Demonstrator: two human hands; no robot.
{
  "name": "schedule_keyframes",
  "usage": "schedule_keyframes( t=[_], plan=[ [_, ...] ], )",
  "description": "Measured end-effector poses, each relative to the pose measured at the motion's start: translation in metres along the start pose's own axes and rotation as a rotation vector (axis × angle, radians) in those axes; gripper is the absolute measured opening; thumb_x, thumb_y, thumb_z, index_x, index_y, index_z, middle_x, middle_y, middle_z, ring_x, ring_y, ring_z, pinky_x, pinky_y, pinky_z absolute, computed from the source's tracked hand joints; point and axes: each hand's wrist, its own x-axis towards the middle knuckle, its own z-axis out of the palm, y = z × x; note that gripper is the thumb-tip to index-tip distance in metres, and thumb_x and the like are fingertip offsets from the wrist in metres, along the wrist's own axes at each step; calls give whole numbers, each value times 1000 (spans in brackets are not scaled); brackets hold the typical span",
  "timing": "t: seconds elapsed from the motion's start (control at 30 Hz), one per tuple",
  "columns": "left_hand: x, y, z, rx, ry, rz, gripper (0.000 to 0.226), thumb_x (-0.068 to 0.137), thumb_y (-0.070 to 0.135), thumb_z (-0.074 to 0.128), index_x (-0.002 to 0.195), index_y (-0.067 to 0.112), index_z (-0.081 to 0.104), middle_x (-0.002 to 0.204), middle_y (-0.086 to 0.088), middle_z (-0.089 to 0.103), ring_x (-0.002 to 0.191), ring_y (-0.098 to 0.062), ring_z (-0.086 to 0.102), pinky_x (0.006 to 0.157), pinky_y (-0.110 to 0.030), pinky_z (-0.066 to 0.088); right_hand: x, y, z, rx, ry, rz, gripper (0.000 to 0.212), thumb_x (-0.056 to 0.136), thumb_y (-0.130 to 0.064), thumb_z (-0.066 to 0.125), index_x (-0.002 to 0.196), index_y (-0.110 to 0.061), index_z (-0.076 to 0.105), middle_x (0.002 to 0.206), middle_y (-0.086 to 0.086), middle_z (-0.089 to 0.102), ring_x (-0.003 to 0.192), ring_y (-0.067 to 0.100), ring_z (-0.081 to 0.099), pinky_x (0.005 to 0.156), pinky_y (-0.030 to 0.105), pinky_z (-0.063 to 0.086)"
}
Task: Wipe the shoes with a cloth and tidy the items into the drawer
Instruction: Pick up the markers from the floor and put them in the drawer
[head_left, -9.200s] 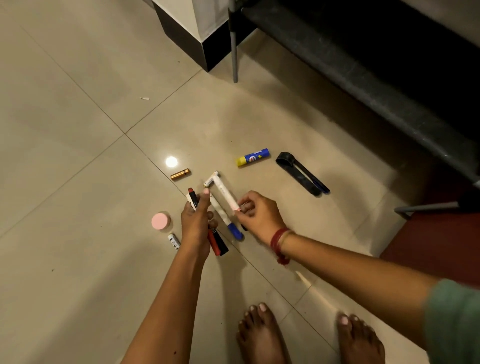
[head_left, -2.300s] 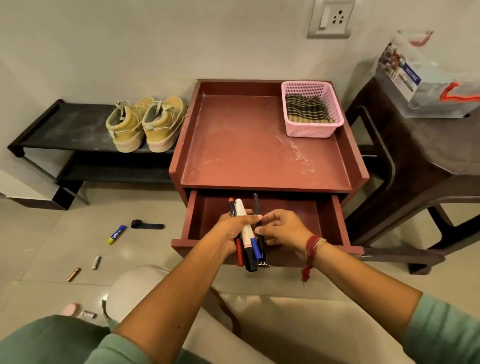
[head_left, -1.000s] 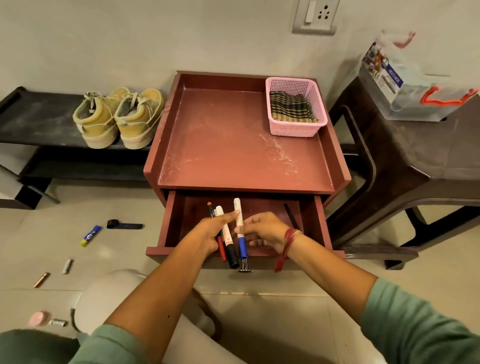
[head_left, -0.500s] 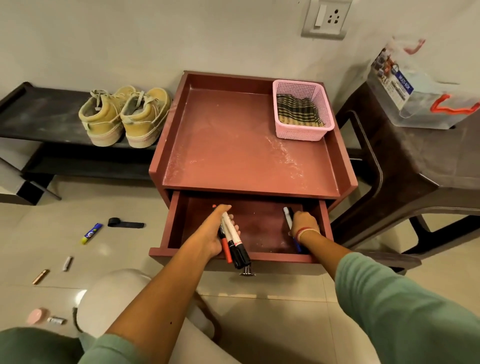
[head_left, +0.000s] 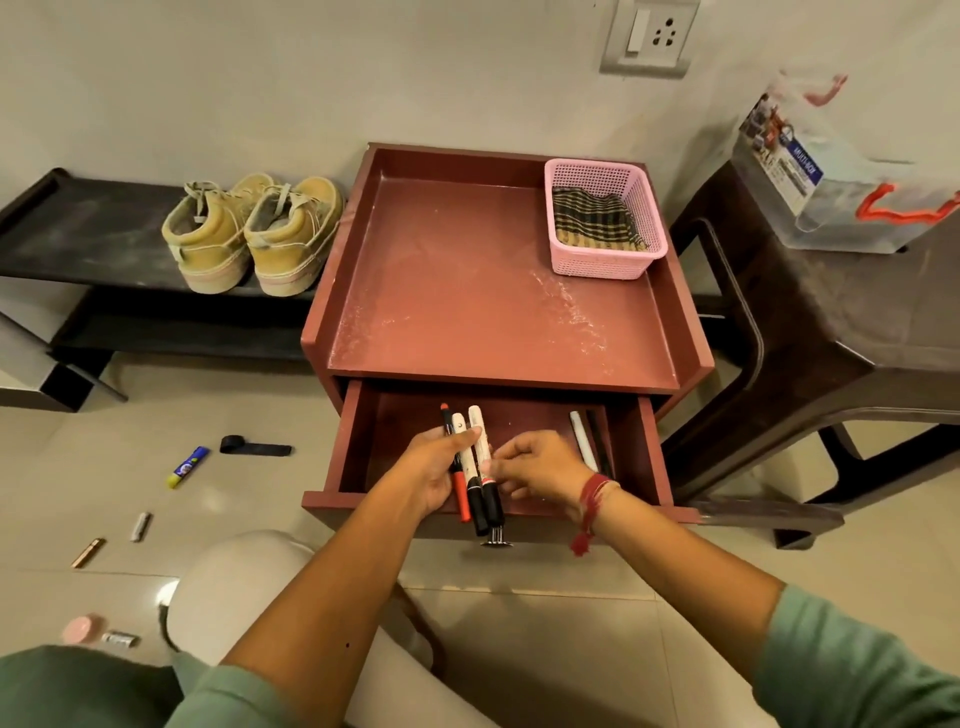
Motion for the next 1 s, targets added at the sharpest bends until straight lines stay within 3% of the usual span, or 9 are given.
schedule_keyframes(
  t=[0.2,0.27,0.43,0.57,0.7,0.8,0.87,0.93,1.0],
  plan=[
    [-3,1,4,-107,66,-2,3,90,-1,61,92,1,60,85,-16,65,76,-25,64,68,-36,55,18,1,-23,134,101,60,9,77,-9,73,77,-6,65,68,7,63,56,11,57,55,21,53],
    [-2,2,4,-140,82,-11,1,92,0,58,91,1,58,87,-17,64,77,-25,64,69,-37,54,38,10,-46,-104,285,95,14,74,-13,77,68,-9,65,65,9,65,54,16,59,66,31,58],
    [-1,5,4,-150,89,-69,8,98,7,50,97,1,55,88,-15,59,74,-24,60,64,-38,52,67,34,-71,-906,390,139,36,86,-30,60,112,-5,60,107,16,66,97,32,63,80,33,50],
    [0,6,1,-192,56,-111,20,98,9,39,91,2,57,88,-14,57,76,-24,58,76,-42,49,83,53,-76,-1080,360,151,50,96,-22,44,142,-6,32,132,18,51,113,34,55,90,37,47],
    [0,5,-1,-186,32,-101,19,100,5,39,95,2,57,92,-14,59,80,-24,61,75,-42,50,98,67,-86,-1195,296,140,66,93,-13,46,149,-14,12,147,16,30,120,34,49,92,38,46],
    [-1,5,-1,-181,13,-75,16,100,4,43,110,-1,54,97,-15,62,83,-24,64,65,-38,52,92,60,-86,-1063,398,112,49,89,-22,57,134,-6,44,128,17,53,109,33,57,87,36,49],
    [-1,5,0,-170,6,-52,21,99,2,46,118,0,51,97,-15,64,84,-24,65,66,-37,54,79,46,-76,-714,496,50,24,83,-28,67,95,-7,66,97,14,67,91,30,64,80,36,53],
    [-1,5,1,-138,6,-34,21,97,2,49,118,1,53,97,-14,66,85,-22,66,71,-36,54,55,29,-55,-244,407,6,22,81,-29,72,72,-10,62,76,10,67,71,22,65,71,34,55],
    [-1,4,2,-108,14,-19,20,96,3,51,116,2,56,97,-12,67,85,-21,66,73,-35,55,28,13,-32,34,175,9,21,81,-26,72,76,-7,63,70,7,65,60,14,60,57,24,54]
  ],
)
